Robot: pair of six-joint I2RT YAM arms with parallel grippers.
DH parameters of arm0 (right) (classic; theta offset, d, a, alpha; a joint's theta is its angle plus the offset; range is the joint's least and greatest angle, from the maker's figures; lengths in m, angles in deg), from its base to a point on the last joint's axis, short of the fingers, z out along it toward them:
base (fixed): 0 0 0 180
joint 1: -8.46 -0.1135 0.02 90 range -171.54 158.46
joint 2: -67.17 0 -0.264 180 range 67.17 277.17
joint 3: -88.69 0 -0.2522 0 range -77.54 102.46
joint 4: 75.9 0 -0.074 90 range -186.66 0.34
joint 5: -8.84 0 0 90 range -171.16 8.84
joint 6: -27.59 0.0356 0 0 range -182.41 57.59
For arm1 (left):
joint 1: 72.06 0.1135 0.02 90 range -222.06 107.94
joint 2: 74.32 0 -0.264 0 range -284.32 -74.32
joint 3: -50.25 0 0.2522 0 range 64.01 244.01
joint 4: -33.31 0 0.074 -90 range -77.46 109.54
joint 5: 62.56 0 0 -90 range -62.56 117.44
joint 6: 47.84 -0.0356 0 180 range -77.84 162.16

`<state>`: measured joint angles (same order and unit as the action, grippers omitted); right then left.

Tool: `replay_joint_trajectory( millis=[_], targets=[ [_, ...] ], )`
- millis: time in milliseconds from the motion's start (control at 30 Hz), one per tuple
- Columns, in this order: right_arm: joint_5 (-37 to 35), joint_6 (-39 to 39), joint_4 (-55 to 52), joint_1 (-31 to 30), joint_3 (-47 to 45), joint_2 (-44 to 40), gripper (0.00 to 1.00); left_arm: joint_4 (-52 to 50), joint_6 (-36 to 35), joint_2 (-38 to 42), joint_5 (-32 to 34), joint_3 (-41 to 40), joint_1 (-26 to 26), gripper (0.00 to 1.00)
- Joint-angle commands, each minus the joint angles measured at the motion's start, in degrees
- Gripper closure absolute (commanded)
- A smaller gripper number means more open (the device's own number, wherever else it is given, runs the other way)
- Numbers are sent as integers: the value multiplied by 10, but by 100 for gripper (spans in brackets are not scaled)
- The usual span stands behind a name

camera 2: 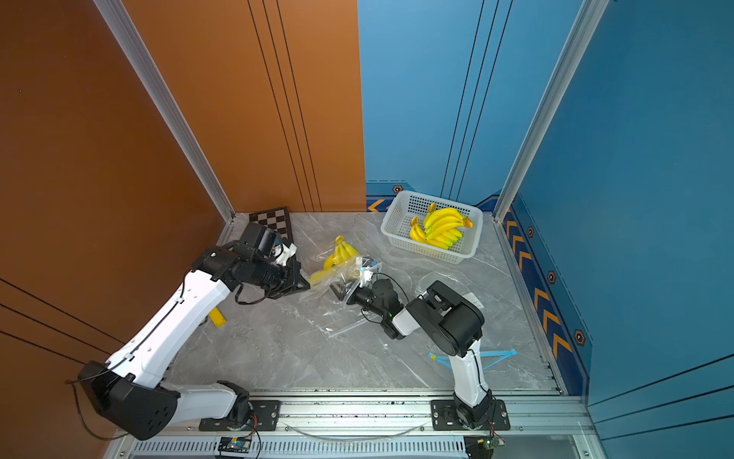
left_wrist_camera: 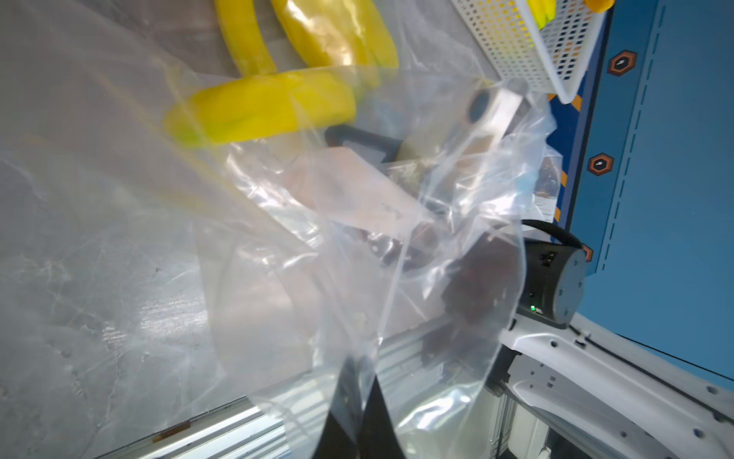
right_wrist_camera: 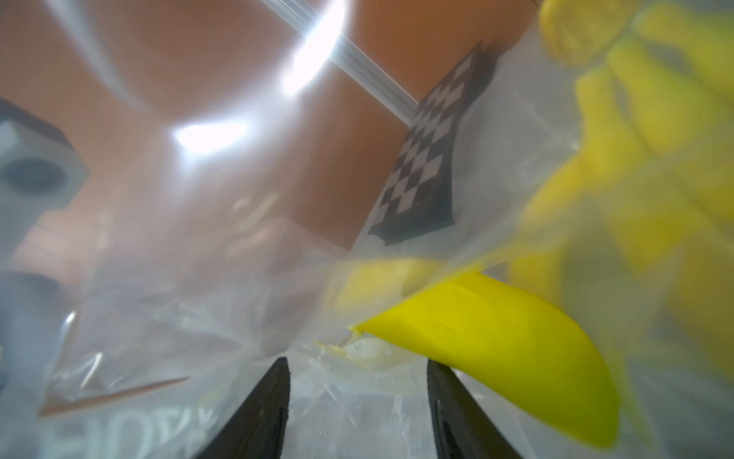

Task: Open the zip-top bag and take out the banana
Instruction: Adjust the zipper food storage bag at the center of the board, then pick up the banana from the zipper food storage bag.

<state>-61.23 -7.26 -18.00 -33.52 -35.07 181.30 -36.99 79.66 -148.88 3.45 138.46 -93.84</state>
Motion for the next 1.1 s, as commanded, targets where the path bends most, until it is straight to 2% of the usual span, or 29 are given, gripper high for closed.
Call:
replay_joint_trajectory(
  millis=[0,67,133,233,367,533,667,733,833,900,967,1067],
  targets=[
    [-6,47,-111,8,-19,-19,43,57,23,29,-22,-45,9,100],
    [-2,73,-149,9,-18,-24,40,62,22,35,-27,-61,12,100],
    [-6,98,-174,8,-16,-27,32,61,18,37,-30,-73,11,100],
    [-18,131,-229,7,3,-30,27,63,18,42,-31,-93,7,100],
    [-43,166,-263,3,32,-27,28,75,28,49,-32,-122,-13,100],
    [-59,246,-213,-4,57,5,29,82,32,50,-35,-149,-30,100],
    [-87,271,-258,-8,70,4,28,82,32,56,-35,-176,-31,100],
    [-88,250,-320,-7,83,-9,28,81,29,64,-29,-189,-13,100],
    [-87,151,-468,-3,114,-47,28,76,10,69,-23,-194,55,100],
    [-78,93,-545,2,138,-63,28,61,-2,59,15,-183,94,100],
    [-63,56,-603,9,158,-70,28,59,-24,33,62,-168,112,100],
    [-43,27,-636,14,174,-68,28,60,-46,-28,63,-129,120,100]
  ],
)
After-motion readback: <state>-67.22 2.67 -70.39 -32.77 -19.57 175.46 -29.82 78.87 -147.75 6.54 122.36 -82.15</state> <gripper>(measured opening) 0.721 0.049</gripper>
